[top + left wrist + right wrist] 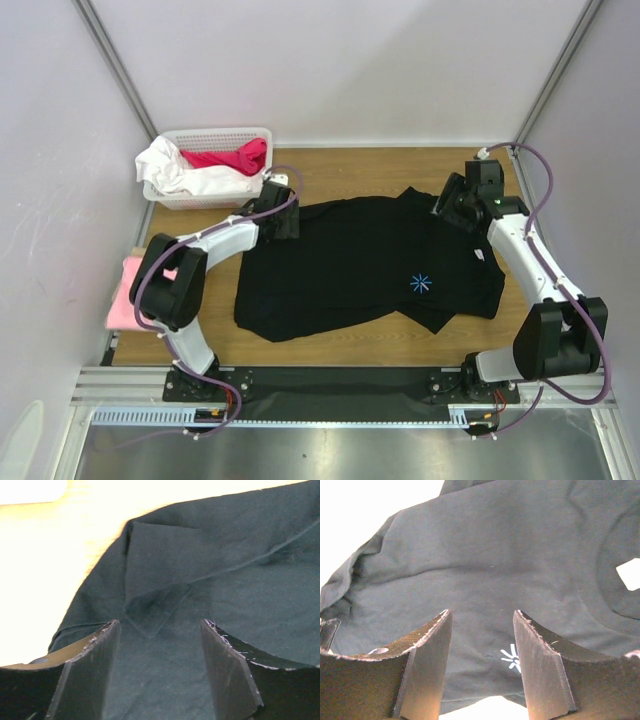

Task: Fold and stack the t-shirts
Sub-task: Flatten the tshirt out

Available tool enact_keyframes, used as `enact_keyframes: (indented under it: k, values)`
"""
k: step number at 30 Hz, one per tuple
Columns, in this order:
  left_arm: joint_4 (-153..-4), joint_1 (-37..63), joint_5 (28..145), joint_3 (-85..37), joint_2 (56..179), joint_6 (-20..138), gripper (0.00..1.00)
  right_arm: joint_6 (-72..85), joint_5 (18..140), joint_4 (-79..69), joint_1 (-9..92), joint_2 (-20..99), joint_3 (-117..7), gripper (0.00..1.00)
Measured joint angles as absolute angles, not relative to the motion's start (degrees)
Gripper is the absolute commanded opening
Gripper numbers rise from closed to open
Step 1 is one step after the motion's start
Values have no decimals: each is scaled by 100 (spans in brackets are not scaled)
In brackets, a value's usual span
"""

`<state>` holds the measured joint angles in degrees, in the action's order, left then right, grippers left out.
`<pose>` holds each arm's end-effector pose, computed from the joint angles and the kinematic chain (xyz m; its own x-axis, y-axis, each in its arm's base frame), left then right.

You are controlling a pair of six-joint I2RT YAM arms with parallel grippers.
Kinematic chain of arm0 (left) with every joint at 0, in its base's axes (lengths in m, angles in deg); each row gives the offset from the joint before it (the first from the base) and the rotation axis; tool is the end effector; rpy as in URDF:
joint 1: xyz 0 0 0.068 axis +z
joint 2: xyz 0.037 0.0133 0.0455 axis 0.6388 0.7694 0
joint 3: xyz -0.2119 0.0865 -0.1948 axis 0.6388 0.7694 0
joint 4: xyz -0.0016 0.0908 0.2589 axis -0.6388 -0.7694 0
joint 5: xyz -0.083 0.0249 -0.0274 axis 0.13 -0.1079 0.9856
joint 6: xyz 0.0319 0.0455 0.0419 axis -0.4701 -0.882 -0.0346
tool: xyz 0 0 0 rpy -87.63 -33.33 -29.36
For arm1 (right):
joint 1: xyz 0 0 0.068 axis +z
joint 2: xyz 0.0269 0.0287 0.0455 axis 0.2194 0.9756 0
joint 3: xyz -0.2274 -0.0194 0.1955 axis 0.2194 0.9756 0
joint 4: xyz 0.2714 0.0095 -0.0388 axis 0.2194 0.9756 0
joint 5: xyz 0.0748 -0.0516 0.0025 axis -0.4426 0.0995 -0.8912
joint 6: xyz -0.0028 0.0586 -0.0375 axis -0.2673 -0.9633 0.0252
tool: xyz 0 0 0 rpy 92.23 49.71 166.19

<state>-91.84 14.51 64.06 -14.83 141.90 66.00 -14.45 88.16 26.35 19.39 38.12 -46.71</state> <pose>0.3669 -0.1572 0.1960 -0.7289 -0.0038 -0.6846 0.0327 0.9987 -0.0404 0.3257 0.0370 0.3106 -0.6652 0.3908 -0.6362 0.2369 0.9186 0.3164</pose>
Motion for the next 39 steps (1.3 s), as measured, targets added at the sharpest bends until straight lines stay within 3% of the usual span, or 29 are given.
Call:
enact_keyframes:
  k: [5,8,9,12,26,29,32,34,39]
  values:
    - [-9112,1460,6543,-1537,14391,6506,54,-1390,8930,2772,1786,3796,-4767,58]
    - [-9127,1473,6533,-1686,14625,6410,28,-1397,8995,2805,1784,3796,-4767,58]
    - [-9134,1486,6530,-1738,14691,6368,12,-1403,9011,2805,1784,3796,-4767,57]
    - [-9258,1552,6456,-1905,14770,6191,0,-1432,9057,2801,1784,3796,-4767,58]
    - [-9420,1665,5204,-4383,15620,4255,0,-1355,9102,2519,1773,4395,-4765,57]
    - [-9466,1674,5016,-4766,15930,3850,13,-1329,9078,2374,1743,4638,-4767,57]
    - [-9778,1698,5215,-5037,16090,3693,57,-1268,9050,2322,1714,4924,-4866,57]
    - [-9988,1707,5571,-5037,16050,3728,65,-1246,9048,2272,1705,5082,-4973,57]
    - [-10331,1714,6493,-4409,15554,3964,75,-1253,8976,2189,1692,5187,-5058,57]
